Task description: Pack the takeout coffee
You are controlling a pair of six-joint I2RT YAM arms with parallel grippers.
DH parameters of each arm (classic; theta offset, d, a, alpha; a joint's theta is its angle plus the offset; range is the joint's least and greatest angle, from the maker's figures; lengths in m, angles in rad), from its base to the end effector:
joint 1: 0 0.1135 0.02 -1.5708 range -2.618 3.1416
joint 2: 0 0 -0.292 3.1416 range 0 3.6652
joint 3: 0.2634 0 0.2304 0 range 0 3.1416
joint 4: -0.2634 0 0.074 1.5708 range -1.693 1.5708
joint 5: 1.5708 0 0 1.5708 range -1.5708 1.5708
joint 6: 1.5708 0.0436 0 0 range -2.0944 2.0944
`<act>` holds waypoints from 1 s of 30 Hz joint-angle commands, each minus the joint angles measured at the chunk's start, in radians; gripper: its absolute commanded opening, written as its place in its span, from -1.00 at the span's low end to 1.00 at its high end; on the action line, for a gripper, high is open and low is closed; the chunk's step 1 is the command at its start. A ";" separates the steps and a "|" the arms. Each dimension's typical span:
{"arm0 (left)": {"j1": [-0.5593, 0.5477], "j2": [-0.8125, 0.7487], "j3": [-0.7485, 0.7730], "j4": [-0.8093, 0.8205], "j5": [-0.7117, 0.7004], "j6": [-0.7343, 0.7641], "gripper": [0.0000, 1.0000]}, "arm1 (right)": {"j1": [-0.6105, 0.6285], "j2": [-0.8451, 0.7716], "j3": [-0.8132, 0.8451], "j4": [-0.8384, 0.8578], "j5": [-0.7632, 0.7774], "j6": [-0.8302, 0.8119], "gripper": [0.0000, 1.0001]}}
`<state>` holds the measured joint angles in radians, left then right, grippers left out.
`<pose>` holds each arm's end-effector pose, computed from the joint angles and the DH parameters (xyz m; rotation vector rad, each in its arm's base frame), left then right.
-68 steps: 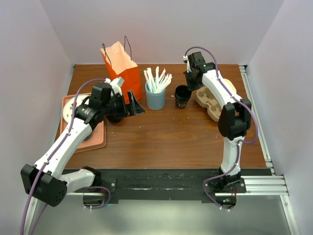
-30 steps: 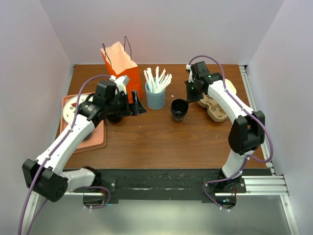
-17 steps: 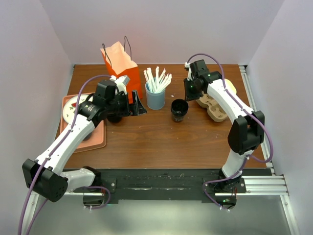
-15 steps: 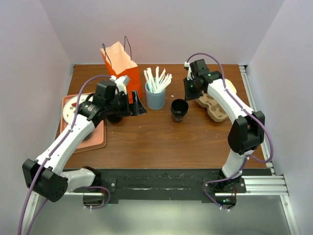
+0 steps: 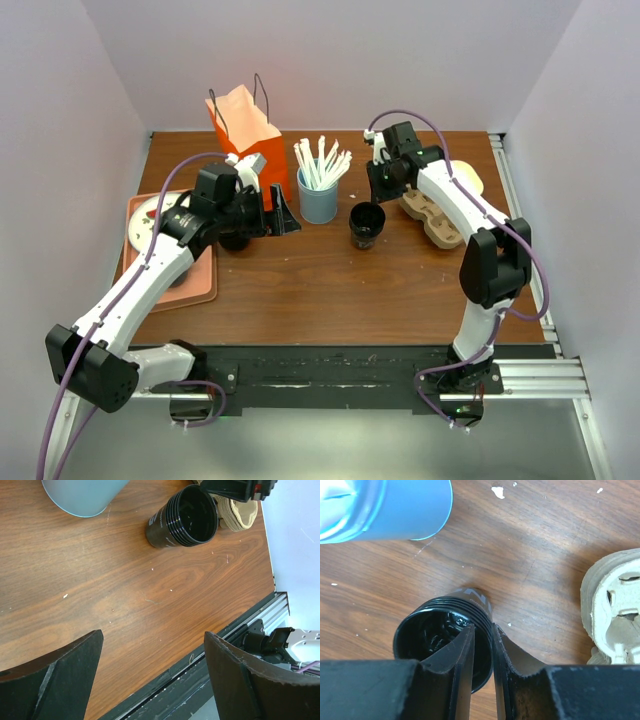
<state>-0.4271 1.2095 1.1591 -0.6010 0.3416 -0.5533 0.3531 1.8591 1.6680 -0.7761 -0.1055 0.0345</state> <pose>0.2065 -0.1100 0.3656 0.0516 2.3360 -0.8969 0.3732 0.1424 0.3135 -0.4466 2.5155 0.2855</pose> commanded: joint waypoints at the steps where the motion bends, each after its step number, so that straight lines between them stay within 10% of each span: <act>1: -0.004 -0.021 -0.002 0.029 0.019 0.023 0.73 | 0.003 -0.003 0.035 0.023 -0.013 -0.028 -0.50; 10: -0.004 -0.022 -0.007 0.030 0.016 0.023 0.74 | 0.003 -0.014 0.007 0.035 -0.016 -0.028 -0.77; 30: -0.004 -0.031 -0.018 0.030 0.019 0.018 0.74 | -0.005 -0.041 -0.048 0.038 -0.025 -0.068 -0.61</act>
<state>-0.4271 1.2060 1.1473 -0.6003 0.3420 -0.5533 0.3519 1.8591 1.6390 -0.7406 -0.1059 -0.0124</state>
